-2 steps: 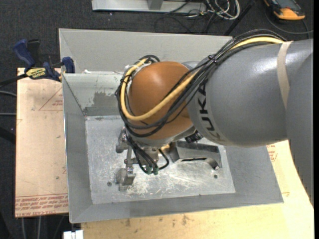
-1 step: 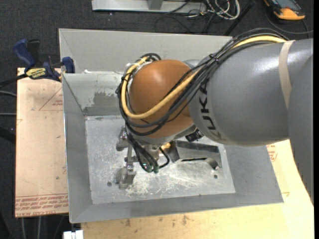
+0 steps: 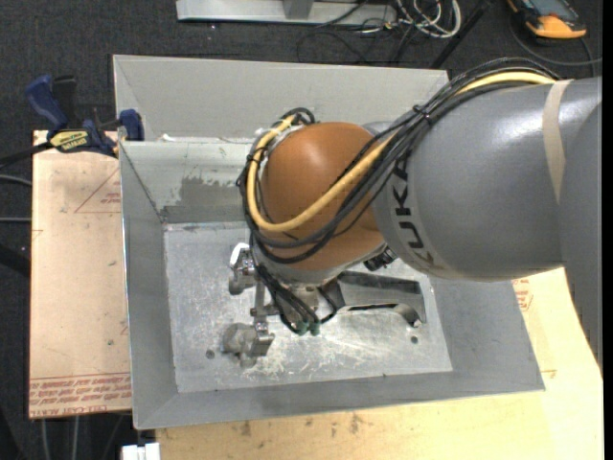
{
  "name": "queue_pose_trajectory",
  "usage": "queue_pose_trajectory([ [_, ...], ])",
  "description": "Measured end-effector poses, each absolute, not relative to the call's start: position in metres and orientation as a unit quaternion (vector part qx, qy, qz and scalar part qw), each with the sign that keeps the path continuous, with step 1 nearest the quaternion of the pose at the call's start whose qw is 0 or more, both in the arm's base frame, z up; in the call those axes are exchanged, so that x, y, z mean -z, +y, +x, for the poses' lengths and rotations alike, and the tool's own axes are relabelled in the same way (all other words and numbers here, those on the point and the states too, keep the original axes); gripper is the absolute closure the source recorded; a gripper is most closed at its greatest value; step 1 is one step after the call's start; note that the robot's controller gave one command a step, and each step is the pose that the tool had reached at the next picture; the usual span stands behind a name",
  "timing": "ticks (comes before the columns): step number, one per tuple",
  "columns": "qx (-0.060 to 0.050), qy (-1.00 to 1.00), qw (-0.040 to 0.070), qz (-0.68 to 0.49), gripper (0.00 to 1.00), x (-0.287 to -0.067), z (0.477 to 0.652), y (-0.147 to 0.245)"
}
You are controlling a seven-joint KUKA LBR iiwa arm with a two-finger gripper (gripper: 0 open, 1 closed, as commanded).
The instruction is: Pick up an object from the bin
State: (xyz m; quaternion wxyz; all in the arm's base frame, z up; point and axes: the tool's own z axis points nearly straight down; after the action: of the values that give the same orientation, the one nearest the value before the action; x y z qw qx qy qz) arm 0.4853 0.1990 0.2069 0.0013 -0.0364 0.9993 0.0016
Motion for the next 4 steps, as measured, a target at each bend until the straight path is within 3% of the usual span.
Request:
queue_pose_trajectory([
  [1, 0.0, 0.983, 0.001, -0.186, 0.0, -0.201, 0.505, 0.197],
  [2, -0.001, 0.998, 0.0, -0.068, 1.0, -0.09, 0.528, 0.207],
  [3, -0.001, 0.998, 0.0, -0.068, 0.0, -0.09, 0.528, 0.207],
  [4, -0.001, 0.998, 0.0, -0.068, 0.0, -0.09, 0.528, 0.207],
])
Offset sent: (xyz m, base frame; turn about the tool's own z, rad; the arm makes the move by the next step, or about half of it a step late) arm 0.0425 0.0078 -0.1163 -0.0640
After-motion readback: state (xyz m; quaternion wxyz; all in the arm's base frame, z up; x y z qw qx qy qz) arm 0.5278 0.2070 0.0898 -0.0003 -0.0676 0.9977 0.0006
